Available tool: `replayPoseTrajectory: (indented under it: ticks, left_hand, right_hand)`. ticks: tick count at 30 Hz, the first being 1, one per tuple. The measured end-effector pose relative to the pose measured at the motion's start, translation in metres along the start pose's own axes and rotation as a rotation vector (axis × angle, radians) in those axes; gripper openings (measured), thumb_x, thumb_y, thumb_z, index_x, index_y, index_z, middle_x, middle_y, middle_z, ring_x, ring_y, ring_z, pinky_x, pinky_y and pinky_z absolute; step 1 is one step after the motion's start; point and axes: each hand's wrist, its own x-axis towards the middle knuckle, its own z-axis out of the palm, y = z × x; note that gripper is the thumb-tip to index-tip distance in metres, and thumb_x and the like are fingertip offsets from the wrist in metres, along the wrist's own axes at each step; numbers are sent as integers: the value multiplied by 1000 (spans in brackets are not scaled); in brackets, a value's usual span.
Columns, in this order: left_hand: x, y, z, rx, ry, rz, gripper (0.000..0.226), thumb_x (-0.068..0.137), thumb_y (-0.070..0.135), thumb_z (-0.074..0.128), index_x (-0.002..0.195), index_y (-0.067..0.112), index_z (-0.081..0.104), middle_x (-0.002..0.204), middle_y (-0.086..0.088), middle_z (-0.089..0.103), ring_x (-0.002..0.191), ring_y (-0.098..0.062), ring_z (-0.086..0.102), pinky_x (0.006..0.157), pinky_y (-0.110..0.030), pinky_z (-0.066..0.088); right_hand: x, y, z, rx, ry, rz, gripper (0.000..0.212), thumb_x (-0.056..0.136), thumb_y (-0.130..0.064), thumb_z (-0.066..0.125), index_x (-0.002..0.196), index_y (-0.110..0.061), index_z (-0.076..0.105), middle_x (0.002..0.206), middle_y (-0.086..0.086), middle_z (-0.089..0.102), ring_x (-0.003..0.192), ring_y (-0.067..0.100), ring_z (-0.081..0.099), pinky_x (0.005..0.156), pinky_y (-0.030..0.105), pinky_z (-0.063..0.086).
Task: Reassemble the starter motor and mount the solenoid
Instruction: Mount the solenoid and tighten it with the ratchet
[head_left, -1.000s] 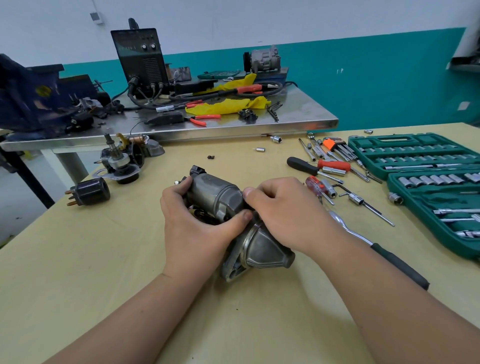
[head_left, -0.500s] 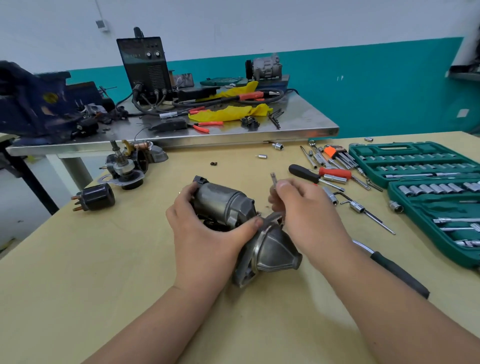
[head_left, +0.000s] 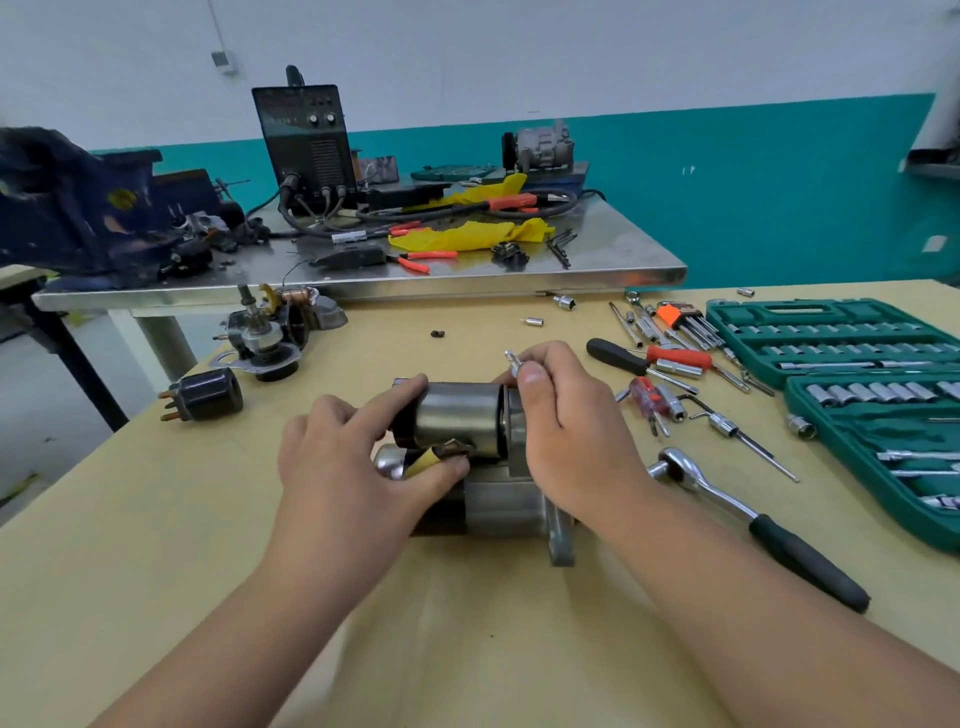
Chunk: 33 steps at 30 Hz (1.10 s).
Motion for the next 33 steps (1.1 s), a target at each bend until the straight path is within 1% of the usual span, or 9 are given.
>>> replayPoseTrajectory:
  ticks: [3,7,10,12,14,16,18,21,33]
  left_hand:
    - [16,-1,-10,182,-3,107,68,53,73,62,115,44,63,97,6,37,96,-8,22,90,-27,26]
    - [37,8,-13,174,-373,194,70,53,68,69,109,42,37,100,22,34,91,0,40,72,-13,33]
    - [53,11,-14,225,-511,237,74,54,83,56,113,41,42,97,23,51,85,6,49,63,-12,35]
    - [57,10,-15,244,-517,268,73,59,85,46,120,44,47,95,22,56,85,6,49,65,-14,38]
    - [58,9,-15,281,-501,316,66,66,82,40,122,47,45,94,24,53,87,2,48,67,-17,39]
    - [58,10,-15,321,-495,360,65,68,81,36,124,48,41,98,23,53,91,-2,46,72,-23,42]
    - [59,10,-14,341,-504,368,65,68,80,36,125,49,40,102,24,53,95,-3,44,73,-22,43]
    - [59,9,-13,320,-520,359,63,68,78,41,124,49,41,99,26,51,93,-1,44,69,-14,37]
    - [52,1,-15,147,-499,331,46,76,73,46,113,46,47,87,27,52,91,12,44,62,-13,32]
  right_hand:
    - [5,4,1,7,-4,27,17,100,-31,33,92,-27,48,62,-5,54,63,8,51,52,25,34]
    - [10,6,-1,30,-38,44,20,99,-34,35,85,-28,49,66,-4,55,65,10,51,54,27,37]
    - [10,6,-4,82,-68,97,21,97,-34,39,85,-30,56,71,-6,62,69,1,56,52,15,40]
    - [11,6,-14,190,-47,157,21,95,-33,44,87,-31,64,82,-16,67,76,-4,60,61,12,44]
    - [9,10,-35,181,-89,189,21,88,-40,48,83,-32,67,79,-15,69,72,1,64,67,28,53]
    - [5,10,-56,77,-258,207,17,80,-45,54,82,-35,67,67,-7,68,61,8,64,58,38,58]
    - [1,11,-65,29,-357,234,6,81,-36,62,81,-33,67,65,-6,68,56,8,64,53,31,58]
    - [-6,9,-58,32,-308,234,7,83,-25,68,78,-27,66,64,-8,68,53,4,63,47,17,51]
    - [-22,-2,-42,95,-63,225,6,77,-31,65,75,-26,66,64,-6,68,55,12,63,57,33,53]
